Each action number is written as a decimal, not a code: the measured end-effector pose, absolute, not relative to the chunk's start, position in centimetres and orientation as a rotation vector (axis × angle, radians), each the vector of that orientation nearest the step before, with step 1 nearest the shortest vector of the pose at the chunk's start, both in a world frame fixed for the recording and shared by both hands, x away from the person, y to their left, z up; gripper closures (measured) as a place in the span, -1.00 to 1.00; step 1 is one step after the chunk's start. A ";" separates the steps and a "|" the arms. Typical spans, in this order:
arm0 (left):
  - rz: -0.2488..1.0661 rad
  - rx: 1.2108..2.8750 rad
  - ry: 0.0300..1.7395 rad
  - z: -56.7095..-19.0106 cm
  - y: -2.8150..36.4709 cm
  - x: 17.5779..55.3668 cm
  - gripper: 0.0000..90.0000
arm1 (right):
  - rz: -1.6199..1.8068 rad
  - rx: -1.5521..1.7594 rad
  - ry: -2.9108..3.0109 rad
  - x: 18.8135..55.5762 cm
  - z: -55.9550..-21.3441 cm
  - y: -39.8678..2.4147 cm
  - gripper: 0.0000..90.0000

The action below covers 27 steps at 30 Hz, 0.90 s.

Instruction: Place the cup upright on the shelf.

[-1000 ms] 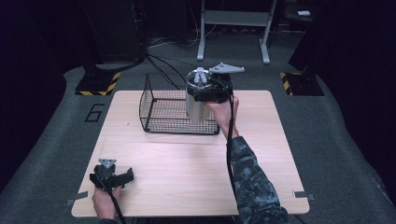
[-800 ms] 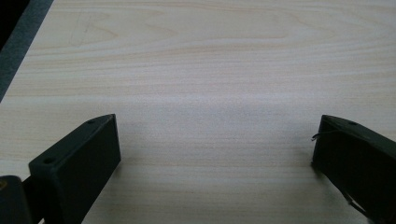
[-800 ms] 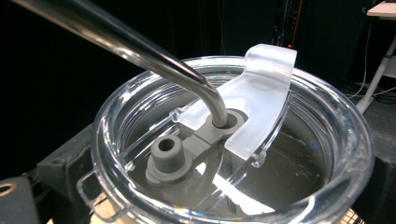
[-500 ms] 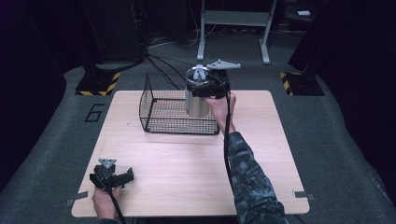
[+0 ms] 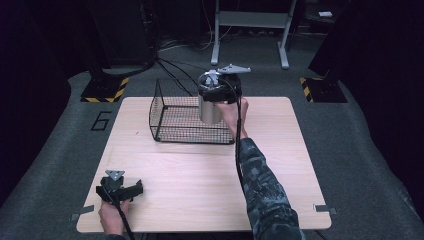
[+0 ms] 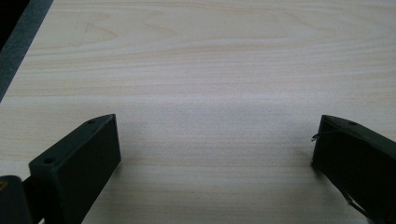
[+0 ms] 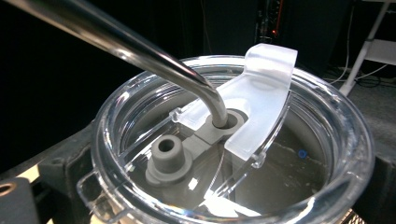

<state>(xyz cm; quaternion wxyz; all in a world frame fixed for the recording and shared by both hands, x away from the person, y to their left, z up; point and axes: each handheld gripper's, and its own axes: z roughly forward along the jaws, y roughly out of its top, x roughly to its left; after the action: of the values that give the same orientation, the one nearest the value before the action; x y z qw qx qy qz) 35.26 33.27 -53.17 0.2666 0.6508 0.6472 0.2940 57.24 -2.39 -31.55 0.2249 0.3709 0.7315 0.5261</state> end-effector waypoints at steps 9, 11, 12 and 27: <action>0.795 1.757 1.747 -53.2 33.3 35.3 -0.99 | 1.409 1.057 2.008 58.5 -32.8 -2.0 -0.93; 0.797 1.756 1.748 -53.2 33.2 35.3 -0.99 | 1.407 1.064 2.006 58.7 -33.1 -1.9 -0.93; 0.797 1.757 1.748 -53.2 33.2 35.2 -0.99 | 1.404 1.072 2.003 58.7 -33.2 -1.9 -0.93; 0.803 1.759 1.745 -53.2 33.2 35.2 -0.99 | 1.380 1.075 2.022 59.5 -34.9 -0.2 -0.93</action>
<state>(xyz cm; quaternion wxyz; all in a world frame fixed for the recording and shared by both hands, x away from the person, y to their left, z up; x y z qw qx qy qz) 35.24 33.22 -53.17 0.2653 0.6512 0.6459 0.2971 59.55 -0.18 -34.86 0.2321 0.3912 0.7356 0.5020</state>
